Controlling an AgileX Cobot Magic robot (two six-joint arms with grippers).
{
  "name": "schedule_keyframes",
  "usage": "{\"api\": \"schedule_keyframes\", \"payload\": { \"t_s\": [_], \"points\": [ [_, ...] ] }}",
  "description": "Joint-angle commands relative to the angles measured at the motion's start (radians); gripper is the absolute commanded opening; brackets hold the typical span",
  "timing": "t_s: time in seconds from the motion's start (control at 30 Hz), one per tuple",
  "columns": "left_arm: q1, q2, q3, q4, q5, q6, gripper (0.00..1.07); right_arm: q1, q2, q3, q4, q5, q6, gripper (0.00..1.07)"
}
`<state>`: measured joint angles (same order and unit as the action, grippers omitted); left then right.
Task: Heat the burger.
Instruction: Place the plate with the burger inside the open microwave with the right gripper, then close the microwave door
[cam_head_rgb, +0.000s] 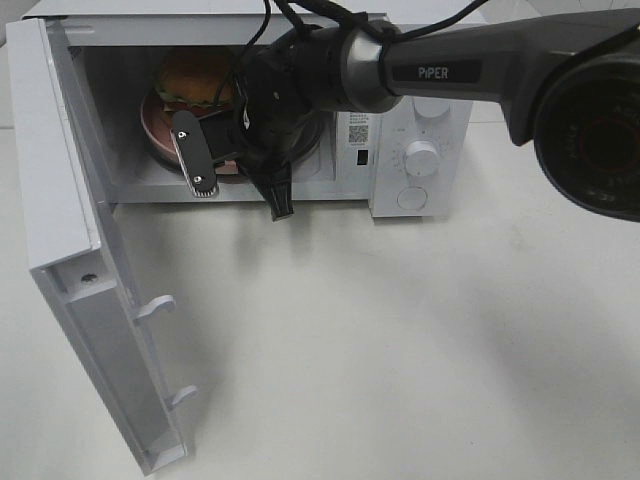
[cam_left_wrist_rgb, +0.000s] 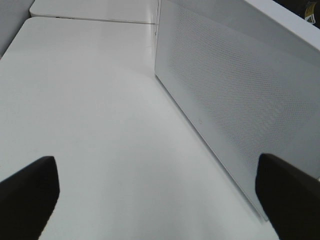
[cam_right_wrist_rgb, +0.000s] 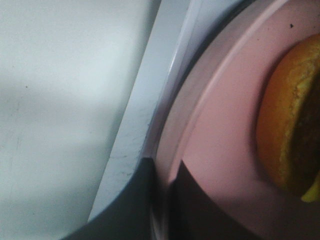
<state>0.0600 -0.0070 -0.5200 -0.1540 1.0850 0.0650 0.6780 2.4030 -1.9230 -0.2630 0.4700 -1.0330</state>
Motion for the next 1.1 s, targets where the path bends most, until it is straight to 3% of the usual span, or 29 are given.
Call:
{"api": "schedule_keyframes", "payload": {
  "t_s": [0.03,0.17,0.23,0.33,0.4,0.47,0.7,0.9,1.1],
  "points": [
    [0.000,-0.015,0.002,-0.007,-0.013,-0.004,1.00,-0.002,-0.005,-0.025,-0.015,-0.058,0.001,0.01],
    [0.000,-0.015,0.002,-0.007,-0.013,-0.004,1.00,-0.002,0.003,-0.025,-0.015,-0.064,0.003,0.07],
    [0.000,-0.015,0.002,-0.007,-0.013,-0.004,1.00,-0.002,0.009,-0.025,-0.009,-0.059,0.003,0.24],
    [0.000,-0.015,0.002,-0.007,-0.013,-0.004,1.00,-0.002,0.009,-0.025,-0.009,-0.055,0.003,0.28],
    [0.000,-0.015,0.002,-0.007,-0.013,-0.004,1.00,-0.002,0.009,-0.025,-0.008,-0.050,0.003,0.45],
    [0.000,-0.015,0.002,-0.007,-0.013,-0.004,1.00,-0.002,0.008,-0.025,-0.008,-0.037,0.007,0.50],
    [0.000,-0.015,0.002,-0.007,-0.013,-0.004,1.00,0.002,-0.033,0.050,0.012,-0.064,0.001,0.59],
    [0.000,-0.015,0.002,-0.007,-0.013,-0.004,1.00,0.002,-0.127,0.212,0.014,-0.192,-0.006,0.75],
    [0.000,-0.015,0.002,-0.007,-0.013,-0.004,1.00,0.002,-0.194,0.319,0.003,-0.262,-0.006,0.80]
  ]
}}
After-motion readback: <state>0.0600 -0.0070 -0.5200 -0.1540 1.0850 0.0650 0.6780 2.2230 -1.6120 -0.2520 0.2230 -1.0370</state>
